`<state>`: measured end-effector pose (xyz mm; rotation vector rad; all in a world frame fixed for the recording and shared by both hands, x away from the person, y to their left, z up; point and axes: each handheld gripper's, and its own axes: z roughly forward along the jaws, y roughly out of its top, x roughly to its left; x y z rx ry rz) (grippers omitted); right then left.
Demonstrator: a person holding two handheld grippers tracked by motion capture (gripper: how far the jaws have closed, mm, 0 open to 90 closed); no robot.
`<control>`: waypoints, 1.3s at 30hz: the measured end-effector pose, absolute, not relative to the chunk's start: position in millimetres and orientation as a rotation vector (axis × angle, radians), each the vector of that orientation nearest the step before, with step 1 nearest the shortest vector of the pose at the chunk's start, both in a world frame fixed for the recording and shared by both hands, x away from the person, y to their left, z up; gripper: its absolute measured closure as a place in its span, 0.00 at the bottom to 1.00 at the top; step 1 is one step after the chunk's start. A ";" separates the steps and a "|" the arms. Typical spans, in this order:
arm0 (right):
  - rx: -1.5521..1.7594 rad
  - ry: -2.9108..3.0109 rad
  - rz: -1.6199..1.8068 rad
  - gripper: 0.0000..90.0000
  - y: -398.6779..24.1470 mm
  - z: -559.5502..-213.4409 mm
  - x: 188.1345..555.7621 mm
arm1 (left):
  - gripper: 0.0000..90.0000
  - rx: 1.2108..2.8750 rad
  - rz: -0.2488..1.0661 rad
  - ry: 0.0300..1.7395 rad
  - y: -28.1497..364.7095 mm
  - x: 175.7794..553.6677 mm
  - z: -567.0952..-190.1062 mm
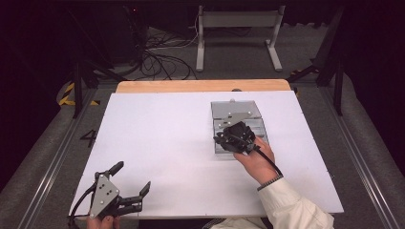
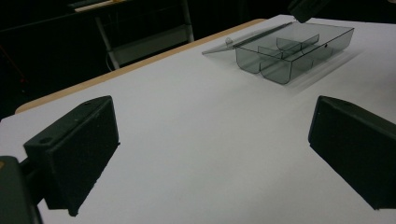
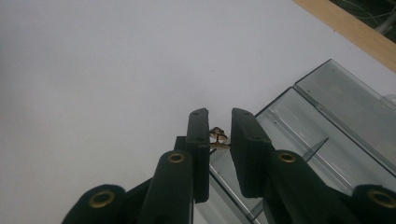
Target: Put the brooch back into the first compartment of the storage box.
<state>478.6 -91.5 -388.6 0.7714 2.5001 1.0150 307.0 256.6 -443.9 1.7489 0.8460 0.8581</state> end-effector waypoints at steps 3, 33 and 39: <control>0.805 2.482 1.013 0.87 -91.9 -388.6 484.0 | 0.03 1.749 0.858 0.846 256.7 307.2 -443.9; 0.977 2.381 0.973 0.87 -97.8 -404.9 530.9 | 0.03 1.748 0.856 0.850 257.0 307.4 -444.0; 0.983 2.377 0.963 0.87 -97.7 -409.1 536.5 | 0.03 1.748 0.856 0.848 257.1 307.5 -444.0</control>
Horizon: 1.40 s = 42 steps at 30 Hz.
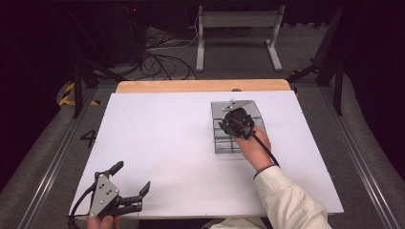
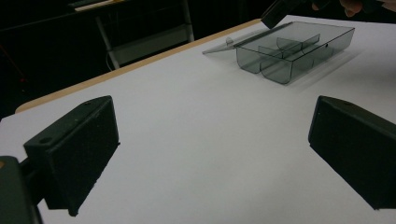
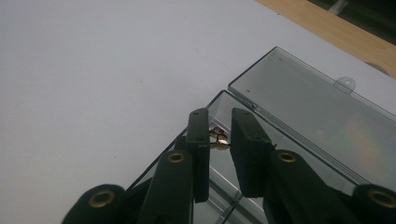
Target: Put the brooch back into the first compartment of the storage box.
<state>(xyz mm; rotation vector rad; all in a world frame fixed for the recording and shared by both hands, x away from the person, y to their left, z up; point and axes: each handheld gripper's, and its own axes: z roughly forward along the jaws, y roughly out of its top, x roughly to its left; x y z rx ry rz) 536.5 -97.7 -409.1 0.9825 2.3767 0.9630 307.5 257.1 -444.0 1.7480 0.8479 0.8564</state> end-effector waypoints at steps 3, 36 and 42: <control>0.983 2.370 0.957 0.87 -97.5 -411.3 539.1 | 0.03 1.748 0.856 0.848 257.1 307.5 -444.0; 1.005 2.427 0.874 0.87 -90.1 -431.2 550.6 | 0.03 1.750 0.856 0.848 257.5 307.4 -443.9; 1.003 2.445 0.848 0.87 -88.5 -435.1 552.3 | 0.03 1.750 0.856 0.847 257.4 307.3 -443.9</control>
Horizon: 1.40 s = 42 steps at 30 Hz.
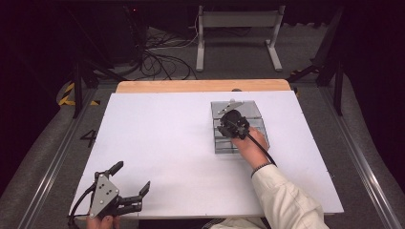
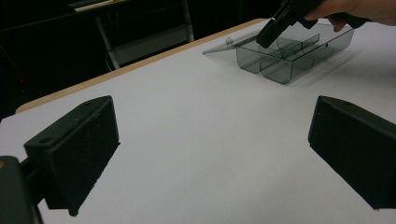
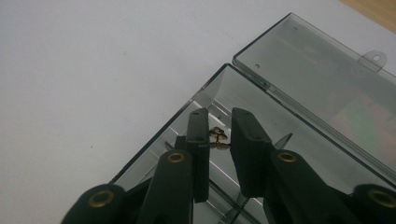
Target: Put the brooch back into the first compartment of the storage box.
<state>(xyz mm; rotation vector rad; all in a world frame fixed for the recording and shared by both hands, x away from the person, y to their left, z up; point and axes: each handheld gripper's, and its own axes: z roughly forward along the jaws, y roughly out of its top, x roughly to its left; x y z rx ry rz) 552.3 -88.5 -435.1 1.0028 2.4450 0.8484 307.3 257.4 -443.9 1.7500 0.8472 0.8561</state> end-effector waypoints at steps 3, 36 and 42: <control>1.008 2.453 0.838 0.87 -87.9 -438.3 554.4 | 0.03 1.750 0.856 0.847 257.5 307.3 -443.9; 1.004 2.472 0.883 0.62 -90.3 -433.3 552.9 | 0.03 1.746 0.855 0.848 257.3 307.8 -443.8; 1.009 2.470 0.968 0.45 -96.3 -420.0 546.0 | 0.03 1.748 0.858 0.848 257.3 308.0 -443.9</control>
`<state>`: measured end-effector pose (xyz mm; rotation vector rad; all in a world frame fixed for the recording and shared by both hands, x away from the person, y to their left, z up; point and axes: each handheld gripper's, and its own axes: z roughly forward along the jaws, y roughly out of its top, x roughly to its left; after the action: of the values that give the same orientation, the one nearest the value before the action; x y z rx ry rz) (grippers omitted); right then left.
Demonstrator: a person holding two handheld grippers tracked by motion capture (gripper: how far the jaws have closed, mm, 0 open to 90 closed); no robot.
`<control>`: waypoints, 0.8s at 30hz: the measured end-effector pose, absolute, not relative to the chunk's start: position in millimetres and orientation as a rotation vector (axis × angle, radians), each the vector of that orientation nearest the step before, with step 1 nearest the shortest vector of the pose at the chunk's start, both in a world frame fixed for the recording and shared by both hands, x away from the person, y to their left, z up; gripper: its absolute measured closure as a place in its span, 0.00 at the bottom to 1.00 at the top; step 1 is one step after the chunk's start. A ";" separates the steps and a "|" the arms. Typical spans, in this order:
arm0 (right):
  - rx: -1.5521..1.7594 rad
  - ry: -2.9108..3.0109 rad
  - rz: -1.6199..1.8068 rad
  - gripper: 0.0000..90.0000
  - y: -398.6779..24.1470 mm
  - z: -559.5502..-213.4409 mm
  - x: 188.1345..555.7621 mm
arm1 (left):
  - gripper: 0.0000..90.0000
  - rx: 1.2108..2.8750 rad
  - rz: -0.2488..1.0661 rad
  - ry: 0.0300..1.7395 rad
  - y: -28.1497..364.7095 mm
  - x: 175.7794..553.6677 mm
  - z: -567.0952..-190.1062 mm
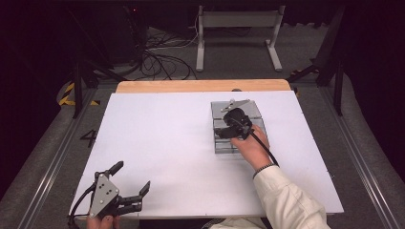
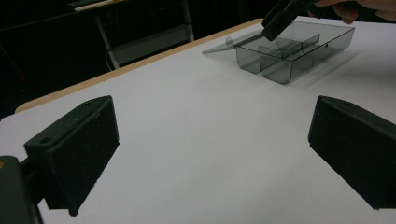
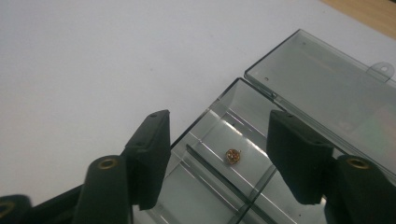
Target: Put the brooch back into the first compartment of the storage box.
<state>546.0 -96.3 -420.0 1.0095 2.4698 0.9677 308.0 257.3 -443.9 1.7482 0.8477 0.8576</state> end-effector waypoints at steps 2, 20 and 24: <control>1.001 2.466 0.996 0.42 -98.4 -415.6 543.2 | 0.03 1.749 0.857 0.848 257.3 308.0 -443.9; 0.888 2.456 1.092 0.27 -98.4 -395.9 520.4 | 0.03 1.750 0.858 0.847 257.4 307.9 -443.8; 0.874 2.452 1.106 0.26 -99.8 -392.9 517.2 | 0.03 1.749 0.858 0.848 257.5 307.7 -443.9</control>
<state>517.2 -99.8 -392.9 0.8743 2.4517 1.1055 307.7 257.5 -443.9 1.7487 0.8475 0.8576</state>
